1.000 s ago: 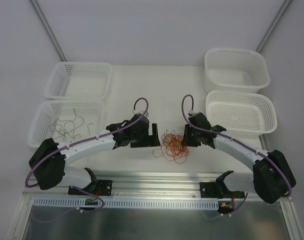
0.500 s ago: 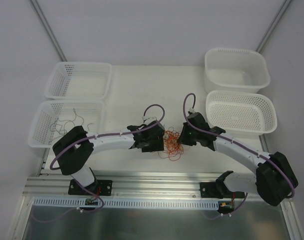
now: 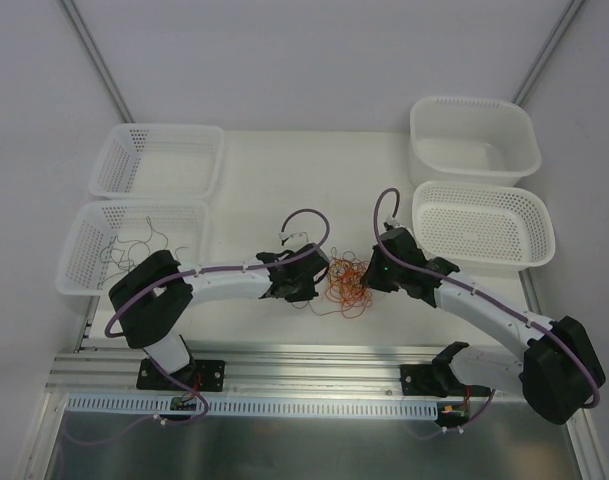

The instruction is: Untangle the cables

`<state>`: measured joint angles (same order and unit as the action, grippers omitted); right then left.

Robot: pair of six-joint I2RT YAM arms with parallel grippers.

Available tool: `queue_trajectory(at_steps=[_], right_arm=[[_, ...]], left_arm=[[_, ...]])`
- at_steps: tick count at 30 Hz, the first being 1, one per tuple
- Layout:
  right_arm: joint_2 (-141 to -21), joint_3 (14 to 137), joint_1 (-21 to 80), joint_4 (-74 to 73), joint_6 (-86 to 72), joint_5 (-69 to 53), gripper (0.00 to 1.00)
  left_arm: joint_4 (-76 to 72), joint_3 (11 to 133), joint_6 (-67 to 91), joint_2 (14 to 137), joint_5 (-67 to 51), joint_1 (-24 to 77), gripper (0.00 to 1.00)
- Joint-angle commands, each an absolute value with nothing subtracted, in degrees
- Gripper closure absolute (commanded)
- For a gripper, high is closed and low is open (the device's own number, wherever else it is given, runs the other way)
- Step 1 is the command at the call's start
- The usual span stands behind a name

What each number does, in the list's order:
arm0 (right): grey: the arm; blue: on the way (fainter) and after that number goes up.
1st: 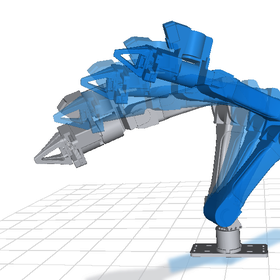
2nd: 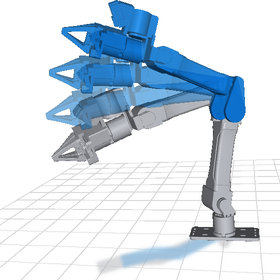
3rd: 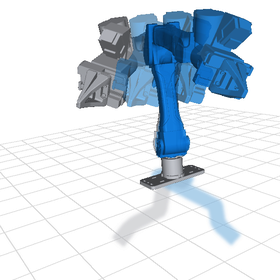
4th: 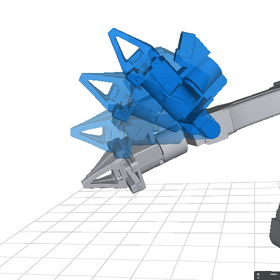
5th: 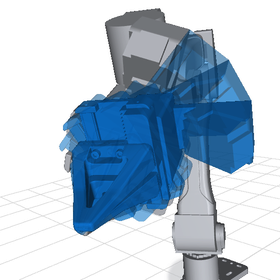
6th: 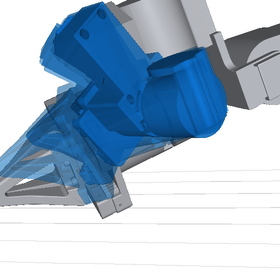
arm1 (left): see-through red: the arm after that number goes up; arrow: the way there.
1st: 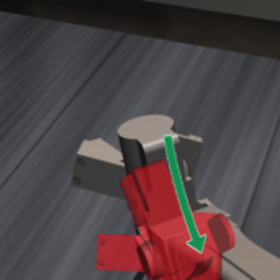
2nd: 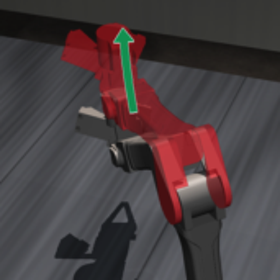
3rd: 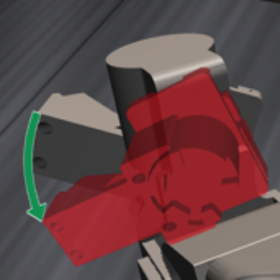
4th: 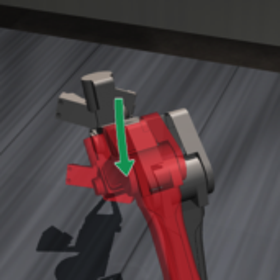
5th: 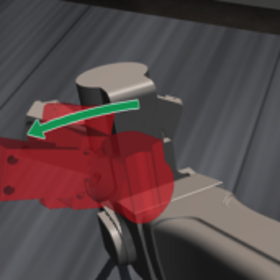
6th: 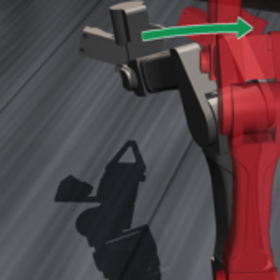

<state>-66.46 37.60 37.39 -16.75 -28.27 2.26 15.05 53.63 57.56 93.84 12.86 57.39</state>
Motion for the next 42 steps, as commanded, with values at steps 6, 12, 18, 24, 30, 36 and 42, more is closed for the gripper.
queue_trajectory(at_steps=[6, 12, 18, 24, 30, 36, 42], right_arm=[[-60.0, 36.1, 34.4, -22.1, -25.7, 8.3, 0.97], [-55.1, 35.4, 25.1, -27.0, -21.2, 9.1, 0.97], [-49.8, 40.2, 19.0, -32.8, -14.4, 9.9, 0.97], [-47.8, 44.1, 15.7, -37.0, -10.1, 11.9, 0.97], [-49.0, 43.7, 14.1, -37.0, -10.4, 6.4, 0.89], [-51.0, 41.0, 14.1, -35.8, -11.4, 2.1, 0.75], [-53.3, 45.6, 15.3, -39.0, -6.9, 0.5, 0.34]], left_arm=[[17.7, 50.1, 51.7, 85.4, 19.6, 55.2, 1.00], [27.5, 49.1, 45.7, 74.0, 25.5, 49.3, 1.00], [36.6, 52.6, 38.1, 60.3, 30.1, 39.9, 1.00], [44.6, 64.2, 29.5, 52.9, 34.1, 33.7, 1.00], [46.4, 74.3, 24.1, 53.1, 30.0, 32.4, 1.00], [38.6, 64.2, 28.2, 55.7, 9.4, 33.7, 1.00], [31.3, 54.9, 32.1, 58.6, 8.2, 41.0, 1.00]])
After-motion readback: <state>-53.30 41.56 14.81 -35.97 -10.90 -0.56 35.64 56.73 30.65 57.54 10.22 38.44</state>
